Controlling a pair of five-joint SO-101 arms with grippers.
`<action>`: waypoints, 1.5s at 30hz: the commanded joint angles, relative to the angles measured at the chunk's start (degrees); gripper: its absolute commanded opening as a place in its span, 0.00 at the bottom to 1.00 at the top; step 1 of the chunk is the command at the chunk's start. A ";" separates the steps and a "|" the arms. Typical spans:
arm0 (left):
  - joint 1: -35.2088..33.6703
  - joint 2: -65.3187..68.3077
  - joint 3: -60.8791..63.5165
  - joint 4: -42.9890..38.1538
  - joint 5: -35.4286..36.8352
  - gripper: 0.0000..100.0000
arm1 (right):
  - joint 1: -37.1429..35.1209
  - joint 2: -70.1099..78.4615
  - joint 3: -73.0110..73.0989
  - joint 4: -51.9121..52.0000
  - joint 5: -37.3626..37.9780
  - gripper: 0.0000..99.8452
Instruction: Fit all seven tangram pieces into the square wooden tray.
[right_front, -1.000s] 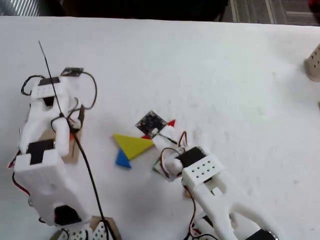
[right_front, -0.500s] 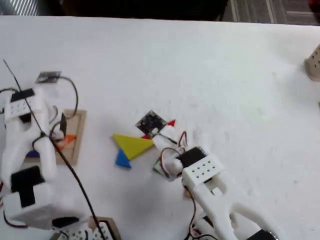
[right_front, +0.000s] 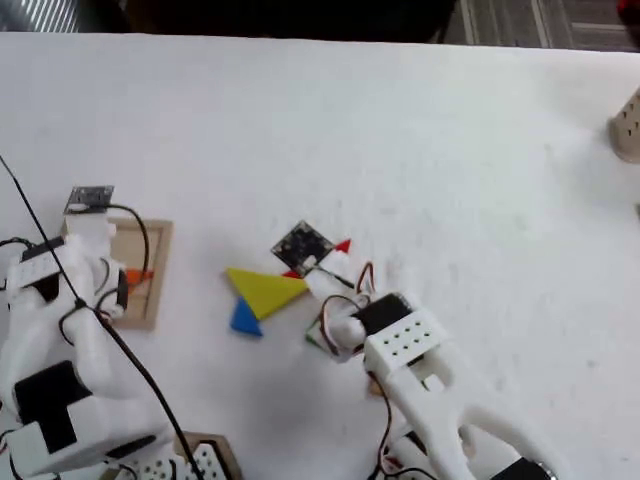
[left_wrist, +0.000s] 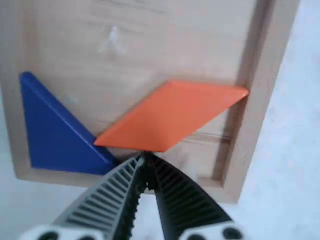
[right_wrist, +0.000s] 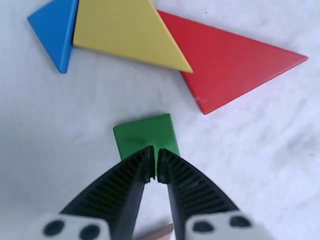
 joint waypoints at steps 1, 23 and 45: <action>-1.36 3.38 -6.15 -1.41 1.85 0.02 | -0.13 -1.63 -0.44 -1.19 0.88 0.02; 0.75 6.46 -27.34 8.70 5.89 0.02 | -0.31 -1.71 -0.44 -1.19 0.88 0.02; 6.37 13.49 -21.89 -5.98 13.10 0.02 | -0.22 -1.71 -0.44 -1.19 0.88 0.02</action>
